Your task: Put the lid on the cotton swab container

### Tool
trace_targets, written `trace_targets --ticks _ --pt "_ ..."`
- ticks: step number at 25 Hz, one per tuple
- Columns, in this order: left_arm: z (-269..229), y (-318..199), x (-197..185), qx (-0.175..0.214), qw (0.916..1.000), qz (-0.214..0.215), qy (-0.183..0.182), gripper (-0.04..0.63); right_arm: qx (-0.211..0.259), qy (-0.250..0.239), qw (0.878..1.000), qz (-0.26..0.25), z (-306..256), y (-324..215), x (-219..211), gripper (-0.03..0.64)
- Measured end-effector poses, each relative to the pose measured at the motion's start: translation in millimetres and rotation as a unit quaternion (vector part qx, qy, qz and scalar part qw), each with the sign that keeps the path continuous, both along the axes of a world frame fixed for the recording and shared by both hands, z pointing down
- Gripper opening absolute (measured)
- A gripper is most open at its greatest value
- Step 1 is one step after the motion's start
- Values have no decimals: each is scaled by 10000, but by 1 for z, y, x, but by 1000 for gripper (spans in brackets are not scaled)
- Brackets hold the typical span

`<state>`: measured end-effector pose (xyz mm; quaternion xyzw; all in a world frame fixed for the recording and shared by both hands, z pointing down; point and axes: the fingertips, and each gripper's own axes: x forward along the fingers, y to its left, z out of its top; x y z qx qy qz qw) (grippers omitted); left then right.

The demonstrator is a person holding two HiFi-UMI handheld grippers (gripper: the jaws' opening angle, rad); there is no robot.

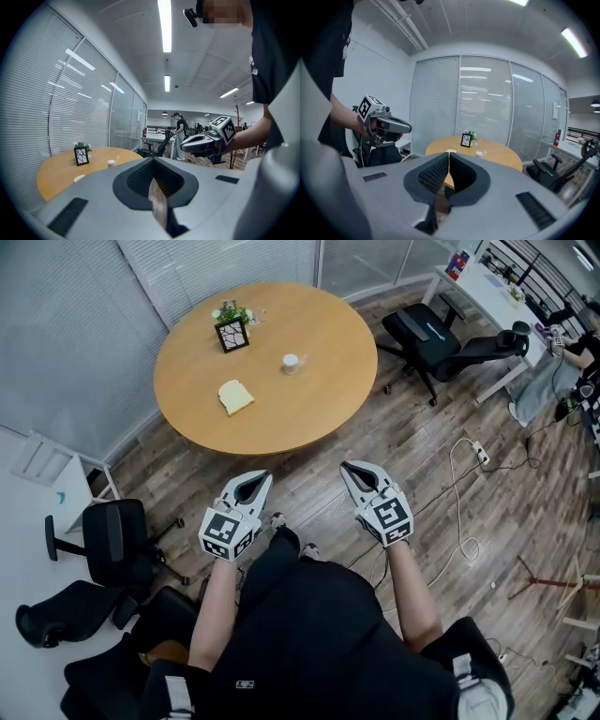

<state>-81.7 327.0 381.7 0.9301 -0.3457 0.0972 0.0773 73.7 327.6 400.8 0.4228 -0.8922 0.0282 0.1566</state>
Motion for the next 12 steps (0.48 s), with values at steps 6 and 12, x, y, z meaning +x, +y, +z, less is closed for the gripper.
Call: trace_targets --ticks 6,12 --pt "10 -21 -18 -120 9999 -20 14 6 -51 24 9997 254 7 -25 -4 5" --pt "17 -57 -19 -228 9996 105 119 6 -126 86 9992 371 8 -57 -6 5"
